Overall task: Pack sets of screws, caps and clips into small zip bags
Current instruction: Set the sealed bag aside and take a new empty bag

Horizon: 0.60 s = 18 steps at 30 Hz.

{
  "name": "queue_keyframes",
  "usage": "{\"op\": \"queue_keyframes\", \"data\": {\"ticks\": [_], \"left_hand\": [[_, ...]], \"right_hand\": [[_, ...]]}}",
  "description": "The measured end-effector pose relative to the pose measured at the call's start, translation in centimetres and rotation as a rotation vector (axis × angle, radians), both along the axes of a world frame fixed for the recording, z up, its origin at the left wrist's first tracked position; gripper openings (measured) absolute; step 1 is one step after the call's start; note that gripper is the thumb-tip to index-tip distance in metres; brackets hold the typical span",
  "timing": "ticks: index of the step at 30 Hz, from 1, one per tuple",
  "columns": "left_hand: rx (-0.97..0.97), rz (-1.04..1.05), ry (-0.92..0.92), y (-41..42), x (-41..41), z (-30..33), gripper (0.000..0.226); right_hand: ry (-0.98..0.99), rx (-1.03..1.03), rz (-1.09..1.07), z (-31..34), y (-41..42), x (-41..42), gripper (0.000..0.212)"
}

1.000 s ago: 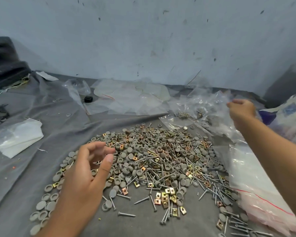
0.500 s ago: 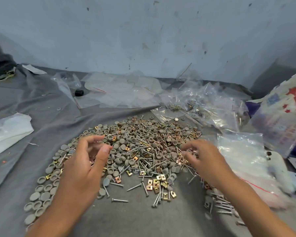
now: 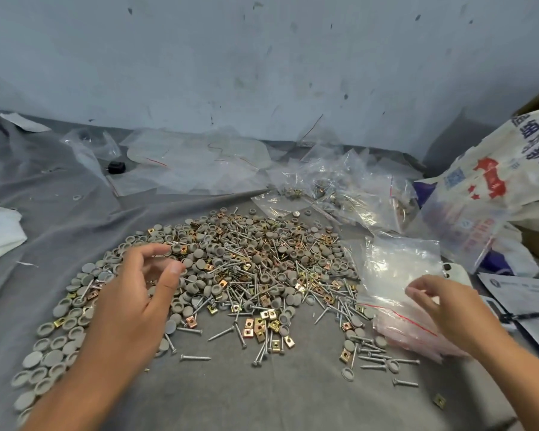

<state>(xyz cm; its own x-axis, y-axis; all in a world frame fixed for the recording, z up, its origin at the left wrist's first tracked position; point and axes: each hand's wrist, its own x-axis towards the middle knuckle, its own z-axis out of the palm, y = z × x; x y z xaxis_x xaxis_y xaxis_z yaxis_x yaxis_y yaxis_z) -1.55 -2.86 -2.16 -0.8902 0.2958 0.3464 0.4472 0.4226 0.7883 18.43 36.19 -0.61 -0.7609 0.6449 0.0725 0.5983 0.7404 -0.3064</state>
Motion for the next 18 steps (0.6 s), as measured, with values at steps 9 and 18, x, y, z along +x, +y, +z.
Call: {"op": "queue_keyframes", "data": {"ticks": [9, 18], "left_hand": [[0.003, -0.013, 0.006, 0.1, 0.0, 0.2, 0.037], [0.227, -0.246, -0.115, 2.8, 3.6, 1.5, 0.046]], "right_hand": [[0.24, -0.055, 0.093, 2.3, -3.4, -1.3, 0.02], [0.624, -0.414, 0.507, 3.6, -20.6, -9.1, 0.027]]}}
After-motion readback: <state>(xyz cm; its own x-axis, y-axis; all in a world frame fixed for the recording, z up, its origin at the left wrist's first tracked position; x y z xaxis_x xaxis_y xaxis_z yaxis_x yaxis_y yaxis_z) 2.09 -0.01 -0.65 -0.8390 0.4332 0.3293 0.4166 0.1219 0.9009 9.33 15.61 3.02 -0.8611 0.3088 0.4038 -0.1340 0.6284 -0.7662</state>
